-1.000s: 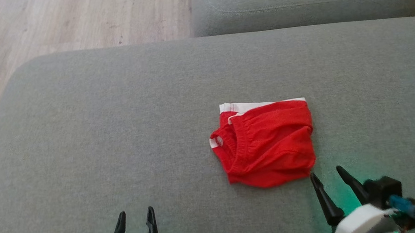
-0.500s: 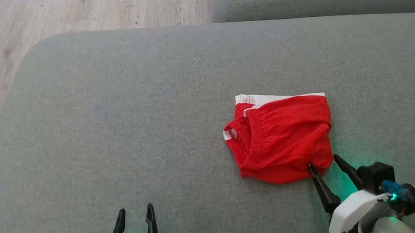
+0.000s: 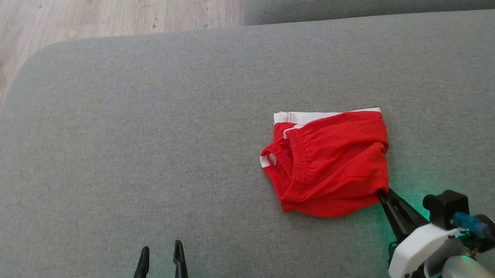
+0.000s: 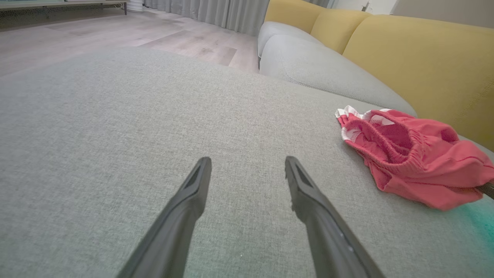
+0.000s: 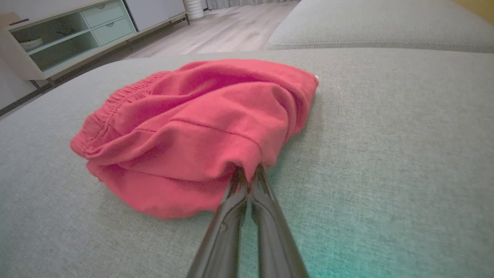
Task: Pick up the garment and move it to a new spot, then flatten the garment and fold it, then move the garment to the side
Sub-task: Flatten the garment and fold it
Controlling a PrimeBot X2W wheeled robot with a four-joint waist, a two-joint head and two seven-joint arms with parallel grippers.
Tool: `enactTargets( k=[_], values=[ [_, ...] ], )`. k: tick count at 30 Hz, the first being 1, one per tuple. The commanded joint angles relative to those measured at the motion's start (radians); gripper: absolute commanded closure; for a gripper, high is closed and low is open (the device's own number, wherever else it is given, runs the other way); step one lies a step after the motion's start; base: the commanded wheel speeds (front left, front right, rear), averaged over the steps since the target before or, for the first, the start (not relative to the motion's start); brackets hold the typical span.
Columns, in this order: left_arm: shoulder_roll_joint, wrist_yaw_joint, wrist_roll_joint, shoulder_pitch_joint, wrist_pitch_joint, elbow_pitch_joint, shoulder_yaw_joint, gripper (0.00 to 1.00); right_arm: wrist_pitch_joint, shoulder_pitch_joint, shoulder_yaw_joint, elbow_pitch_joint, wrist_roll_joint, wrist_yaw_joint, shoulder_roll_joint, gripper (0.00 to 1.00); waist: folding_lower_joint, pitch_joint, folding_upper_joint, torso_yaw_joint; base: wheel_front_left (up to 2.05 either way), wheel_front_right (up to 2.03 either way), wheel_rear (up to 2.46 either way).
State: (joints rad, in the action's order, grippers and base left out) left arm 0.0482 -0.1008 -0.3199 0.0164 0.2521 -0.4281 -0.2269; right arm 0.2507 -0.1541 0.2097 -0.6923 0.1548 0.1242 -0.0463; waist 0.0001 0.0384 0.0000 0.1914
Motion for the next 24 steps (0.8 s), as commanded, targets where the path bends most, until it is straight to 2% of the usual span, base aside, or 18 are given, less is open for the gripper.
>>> enactTargets(
  k=[1, 6, 13, 14, 15, 16, 20, 24],
  values=[
    [0.002, -0.004, -0.006, -0.045, 0.01, 0.032, 0.031, 0.0, 0.011, -0.012, 0.021, 0.039, 0.005, 0.007, -0.004, 1.0, -0.0001, -0.007, 0.0, -0.006, 0.0, 0.0, 0.0],
    [0.002, -0.008, -0.01, -0.029, 0.01, 0.029, 0.038, 0.0, 0.011, 0.074, 0.033, 0.089, 0.012, 0.007, -0.004, 1.0, -0.0001, -0.026, 0.0, -0.024, 0.0, 0.0, 0.0],
    [0.002, -0.014, -0.015, -0.023, 0.01, 0.028, 0.036, 0.0, 0.011, 0.127, 0.036, 0.074, 0.004, 0.007, -0.004, 1.0, -0.0001, -0.031, 0.0, -0.048, 0.0, 0.0, 0.0],
    [0.002, -0.015, -0.014, -0.024, 0.01, 0.028, 0.037, 0.0, 0.011, 0.128, 0.038, 0.074, 0.011, 0.007, -0.004, 0.91, -0.0001, -0.032, 0.0, -0.052, 0.0, 0.0, 0.0],
    [0.002, -0.015, -0.013, -0.024, 0.01, 0.028, 0.037, 0.0, 0.011, 0.128, 0.039, 0.074, 0.021, 0.007, -0.004, 0.36, -0.0001, -0.033, 0.0, -0.054, 0.0, 0.0, 0.0],
    [0.002, -0.015, -0.012, -0.024, 0.01, 0.028, 0.039, 0.0, 0.011, 0.128, 0.038, 0.075, 0.03, 0.007, -0.004, 0.0, -0.0001, -0.035, 0.0, -0.057, 0.0, 0.0, 0.0],
    [0.002, -0.016, -0.007, -0.023, 0.01, 0.026, 0.045, 0.0, 0.011, 0.137, 0.003, 0.108, 0.049, 0.007, -0.004, 0.0, -0.0001, -0.045, 0.0, -0.067, 0.0, 0.0, 0.0],
    [0.002, -0.016, 0.0, -0.022, 0.01, 0.032, 0.055, 0.0, 0.011, 0.159, -0.037, 0.203, 0.078, 0.007, -0.004, 0.0, -0.0001, -0.054, 0.0, -0.076, 0.0, 0.0, 0.0]
  ],
)
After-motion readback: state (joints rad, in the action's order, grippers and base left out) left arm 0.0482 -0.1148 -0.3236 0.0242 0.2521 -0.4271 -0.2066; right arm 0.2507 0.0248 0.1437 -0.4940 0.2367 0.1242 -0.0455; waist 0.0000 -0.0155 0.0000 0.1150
